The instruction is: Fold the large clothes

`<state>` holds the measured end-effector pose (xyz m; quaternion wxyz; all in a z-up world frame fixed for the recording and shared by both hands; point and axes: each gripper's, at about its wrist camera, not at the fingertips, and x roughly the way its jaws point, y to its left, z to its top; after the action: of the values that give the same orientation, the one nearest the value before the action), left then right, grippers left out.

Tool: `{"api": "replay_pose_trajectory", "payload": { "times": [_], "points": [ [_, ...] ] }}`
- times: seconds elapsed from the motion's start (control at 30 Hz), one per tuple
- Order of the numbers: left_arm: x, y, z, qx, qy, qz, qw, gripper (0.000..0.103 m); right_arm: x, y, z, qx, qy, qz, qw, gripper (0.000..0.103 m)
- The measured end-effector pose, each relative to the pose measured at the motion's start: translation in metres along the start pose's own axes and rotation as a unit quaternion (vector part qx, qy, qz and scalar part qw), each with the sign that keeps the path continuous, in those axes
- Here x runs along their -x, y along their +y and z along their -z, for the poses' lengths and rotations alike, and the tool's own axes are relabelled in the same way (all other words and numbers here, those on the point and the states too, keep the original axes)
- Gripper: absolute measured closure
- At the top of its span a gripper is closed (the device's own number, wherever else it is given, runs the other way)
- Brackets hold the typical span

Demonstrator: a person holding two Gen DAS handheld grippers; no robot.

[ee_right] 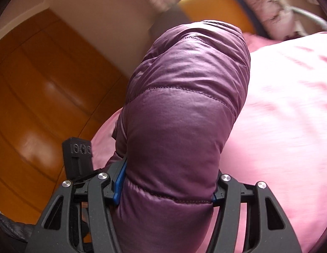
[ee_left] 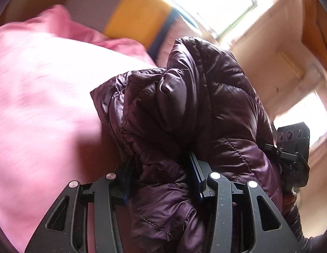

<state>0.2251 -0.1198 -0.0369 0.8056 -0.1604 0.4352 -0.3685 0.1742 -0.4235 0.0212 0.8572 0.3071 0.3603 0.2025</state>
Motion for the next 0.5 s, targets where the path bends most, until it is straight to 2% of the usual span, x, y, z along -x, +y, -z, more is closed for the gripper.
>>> {"api": "replay_pose_trajectory", "payload": {
  "times": [0.2, 0.3, 0.33, 0.37, 0.47, 0.5],
  "points": [
    [-0.085, -0.064, -0.020, -0.066, 0.059, -0.016, 0.9959, 0.060, 0.037, -0.070, 0.007, -0.047, -0.029, 0.085, 0.995, 0.046],
    [-0.121, -0.078, -0.021, -0.094, 0.090, -0.047, 0.9904, 0.059, 0.051, -0.105, 0.015, -0.078, -0.025, 0.100, 0.992, 0.043],
    [-0.129, -0.081, -0.020, -0.095, 0.096, -0.056, 0.9892, 0.056, 0.053, -0.107, 0.020, -0.084, -0.030, 0.104, 0.991, 0.042],
    [-0.132, -0.081, -0.020, -0.093, 0.098, -0.061, 0.9890, 0.054, 0.055, -0.108, 0.021, -0.086, -0.034, 0.109, 0.990, 0.036],
    [-0.128, -0.083, -0.019, -0.100, 0.095, -0.077, 0.9874, 0.046, 0.066, -0.091, 0.014, -0.076, -0.052, 0.159, 0.983, 0.013],
    [-0.124, -0.085, -0.022, -0.106, 0.093, -0.089, 0.9860, 0.043, 0.071, -0.084, 0.014, -0.063, -0.060, 0.182, 0.979, 0.009]
  ]
}}
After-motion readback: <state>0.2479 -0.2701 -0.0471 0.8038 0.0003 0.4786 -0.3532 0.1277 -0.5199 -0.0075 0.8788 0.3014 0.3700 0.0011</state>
